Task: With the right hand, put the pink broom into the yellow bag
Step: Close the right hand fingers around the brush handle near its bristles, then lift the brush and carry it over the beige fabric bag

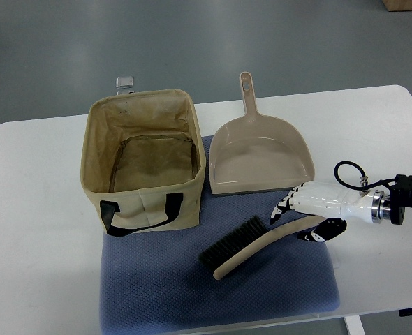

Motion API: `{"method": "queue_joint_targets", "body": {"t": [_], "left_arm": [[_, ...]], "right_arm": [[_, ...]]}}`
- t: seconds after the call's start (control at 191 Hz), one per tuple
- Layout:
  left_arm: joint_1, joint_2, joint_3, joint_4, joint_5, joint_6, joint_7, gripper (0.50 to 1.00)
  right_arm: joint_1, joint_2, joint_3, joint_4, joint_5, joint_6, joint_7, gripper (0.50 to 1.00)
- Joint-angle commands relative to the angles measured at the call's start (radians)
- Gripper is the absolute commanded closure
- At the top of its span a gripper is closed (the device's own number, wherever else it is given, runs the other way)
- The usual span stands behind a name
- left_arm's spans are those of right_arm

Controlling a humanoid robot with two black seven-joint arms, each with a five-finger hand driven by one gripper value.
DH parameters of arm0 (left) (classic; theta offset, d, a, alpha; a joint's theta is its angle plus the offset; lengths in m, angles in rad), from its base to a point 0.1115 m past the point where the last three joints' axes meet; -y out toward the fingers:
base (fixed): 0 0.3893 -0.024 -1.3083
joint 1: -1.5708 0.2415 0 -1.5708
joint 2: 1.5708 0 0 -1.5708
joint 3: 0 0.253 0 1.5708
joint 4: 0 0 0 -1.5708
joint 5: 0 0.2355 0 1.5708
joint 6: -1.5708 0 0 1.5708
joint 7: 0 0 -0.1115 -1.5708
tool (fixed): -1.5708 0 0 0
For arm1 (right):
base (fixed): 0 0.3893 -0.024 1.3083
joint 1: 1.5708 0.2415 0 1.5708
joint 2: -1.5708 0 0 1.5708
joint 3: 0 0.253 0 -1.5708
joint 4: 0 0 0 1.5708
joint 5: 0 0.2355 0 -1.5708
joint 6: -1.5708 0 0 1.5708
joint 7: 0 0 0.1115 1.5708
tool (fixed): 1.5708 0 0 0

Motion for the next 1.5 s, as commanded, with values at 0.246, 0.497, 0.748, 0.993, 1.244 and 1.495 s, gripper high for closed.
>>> {"method": "queue_joint_targets", "body": {"t": [0.246, 0.497, 0.748, 0.993, 1.244, 1.495], "left_arm": [[0.001, 0.0, 0.0, 0.0, 0.0, 0.0, 0.0, 0.5], [0.0, 0.0, 0.0, 0.0, 0.0, 0.0, 0.0, 0.5], [0.0, 0.0, 0.0, 0.0, 0.0, 0.0, 0.0, 0.5], [0.0, 0.0, 0.0, 0.0, 0.0, 0.0, 0.0, 0.5], [0.0, 0.0, 0.0, 0.0, 0.0, 0.0, 0.0, 0.5], [0.0, 0.0, 0.0, 0.0, 0.0, 0.0, 0.0, 0.5]], "right_arm": [[-0.004, 0.003, -0.009, -0.007, -0.013, -0.002, -0.016, 0.801], [-0.01, 0.018, -0.009, -0.019, -0.039, -0.005, -0.022, 0.803], [-0.013, 0.028, -0.022, -0.031, -0.057, -0.033, -0.03, 0.887], [-0.014, 0.04, -0.022, -0.053, -0.076, -0.04, -0.033, 0.967], [-0.004, 0.028, -0.017, -0.062, -0.074, -0.066, -0.031, 1.0], [0.041, -0.009, 0.001, -0.066, -0.06, -0.139, -0.025, 1.0]]}}
